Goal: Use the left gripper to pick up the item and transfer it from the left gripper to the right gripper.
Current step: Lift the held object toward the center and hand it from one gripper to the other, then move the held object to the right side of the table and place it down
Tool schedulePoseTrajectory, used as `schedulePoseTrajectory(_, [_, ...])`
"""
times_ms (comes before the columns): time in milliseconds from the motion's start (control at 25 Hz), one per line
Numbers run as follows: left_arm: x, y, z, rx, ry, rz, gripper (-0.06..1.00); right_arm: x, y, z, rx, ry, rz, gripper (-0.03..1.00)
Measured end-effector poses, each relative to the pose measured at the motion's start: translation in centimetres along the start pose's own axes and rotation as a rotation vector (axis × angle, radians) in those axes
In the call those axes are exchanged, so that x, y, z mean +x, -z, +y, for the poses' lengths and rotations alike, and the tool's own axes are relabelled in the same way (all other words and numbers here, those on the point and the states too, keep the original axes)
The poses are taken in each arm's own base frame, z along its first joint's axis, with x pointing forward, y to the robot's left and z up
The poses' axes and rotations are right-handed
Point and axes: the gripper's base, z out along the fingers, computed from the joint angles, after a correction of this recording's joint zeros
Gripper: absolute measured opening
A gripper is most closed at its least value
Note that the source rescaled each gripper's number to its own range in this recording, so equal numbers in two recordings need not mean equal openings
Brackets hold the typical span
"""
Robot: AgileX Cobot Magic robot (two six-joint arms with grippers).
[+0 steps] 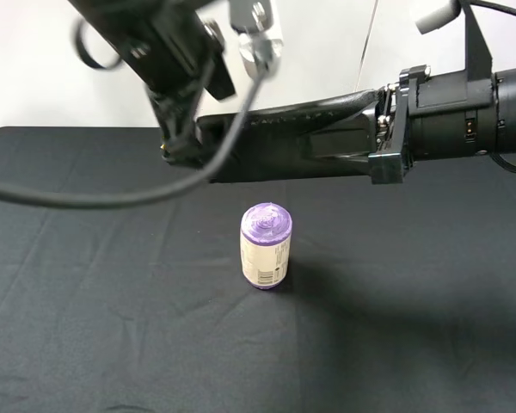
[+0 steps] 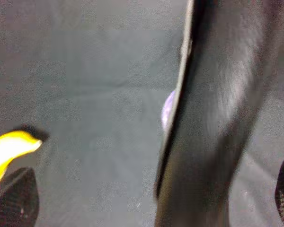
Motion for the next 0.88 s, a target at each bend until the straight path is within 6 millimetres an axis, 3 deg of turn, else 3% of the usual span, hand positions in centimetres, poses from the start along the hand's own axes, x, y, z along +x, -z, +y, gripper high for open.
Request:
schedulePoseTrajectory(240, [1.0, 5.3, -1.2, -0.067, 0.07, 0.036, 1.0, 0.1, 0.0, -0.2, 0.024, 0.007, 0.01, 0.01])
schedulePoseTrajectory(400, [2.3, 8.4, -2.6, -0.075, 0.204, 0.11, 1.0, 0.1, 0.0, -0.2, 0.024, 0.011, 0.013, 0.01])
schedulePoseTrajectory(680, [4.3, 12.8, -4.4, -0.181, 0.464, 0.132, 1.0, 0.1, 0.0, -0.2, 0.026, -0.008, 0.014, 0.01])
schedulePoseTrajectory(880, [7.3, 14.1, -7.0, -0.237, 0.581, 0.128, 1.0, 0.3, 0.0, -0.2, 0.027, -0.002, 0.029, 0.01])
